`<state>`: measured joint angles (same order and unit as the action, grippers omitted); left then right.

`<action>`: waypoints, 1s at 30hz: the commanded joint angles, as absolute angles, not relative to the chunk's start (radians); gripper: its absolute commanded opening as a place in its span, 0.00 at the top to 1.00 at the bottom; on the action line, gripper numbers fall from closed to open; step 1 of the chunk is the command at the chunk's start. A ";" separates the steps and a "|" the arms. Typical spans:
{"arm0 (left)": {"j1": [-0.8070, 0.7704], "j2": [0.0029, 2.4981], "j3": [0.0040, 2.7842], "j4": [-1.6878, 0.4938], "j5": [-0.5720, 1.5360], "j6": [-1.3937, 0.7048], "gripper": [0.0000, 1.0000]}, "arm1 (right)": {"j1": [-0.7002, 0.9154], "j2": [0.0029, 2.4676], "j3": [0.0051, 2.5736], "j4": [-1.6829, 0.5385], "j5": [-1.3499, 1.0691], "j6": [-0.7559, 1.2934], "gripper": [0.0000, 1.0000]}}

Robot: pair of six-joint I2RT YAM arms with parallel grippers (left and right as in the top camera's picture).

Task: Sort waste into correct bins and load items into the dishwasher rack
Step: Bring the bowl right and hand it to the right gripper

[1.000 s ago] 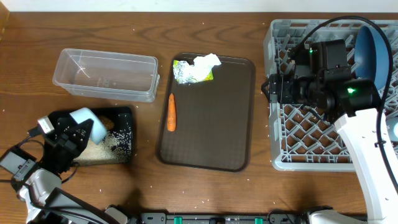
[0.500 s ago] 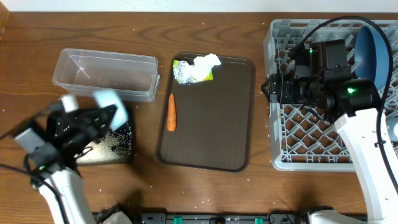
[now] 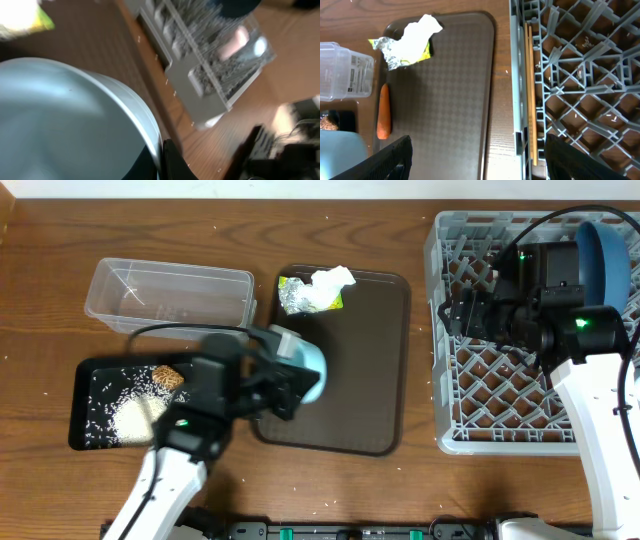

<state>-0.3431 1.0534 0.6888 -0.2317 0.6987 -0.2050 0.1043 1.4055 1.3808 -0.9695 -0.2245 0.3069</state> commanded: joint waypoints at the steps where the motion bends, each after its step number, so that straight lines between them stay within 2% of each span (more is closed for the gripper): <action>1: -0.439 1.109 0.698 -0.188 0.548 -0.224 0.94 | 0.087 1.412 1.392 -0.971 -0.210 0.321 0.21; 8: -0.580 1.265 0.728 0.192 0.557 -0.381 0.94 | -0.042 1.380 1.393 -0.953 -0.210 0.345 0.22; 10: -0.604 1.333 0.793 0.213 0.562 -0.384 0.94 | -0.106 1.363 1.393 -0.964 -0.218 0.365 0.21; 15: -0.638 1.543 1.006 0.392 0.734 -0.435 0.94 | -0.240 1.340 1.393 -1.021 -0.260 0.391 0.20; 22: -0.645 1.845 1.251 0.751 0.856 -0.696 0.94 | -0.339 1.340 1.393 -1.095 -0.263 0.385 0.15; 26: -0.664 1.998 1.322 1.005 0.847 -0.901 0.94 | -0.347 1.340 1.393 -1.105 -0.262 0.384 0.16; 30: -0.672 2.127 1.343 1.136 0.807 -1.073 0.94 | -0.347 1.340 1.393 -1.108 -0.262 0.384 0.16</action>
<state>-0.6655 2.0583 1.3239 1.1030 0.8127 -0.8814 -0.3389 1.3499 1.3811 -1.1034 -0.2546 0.3801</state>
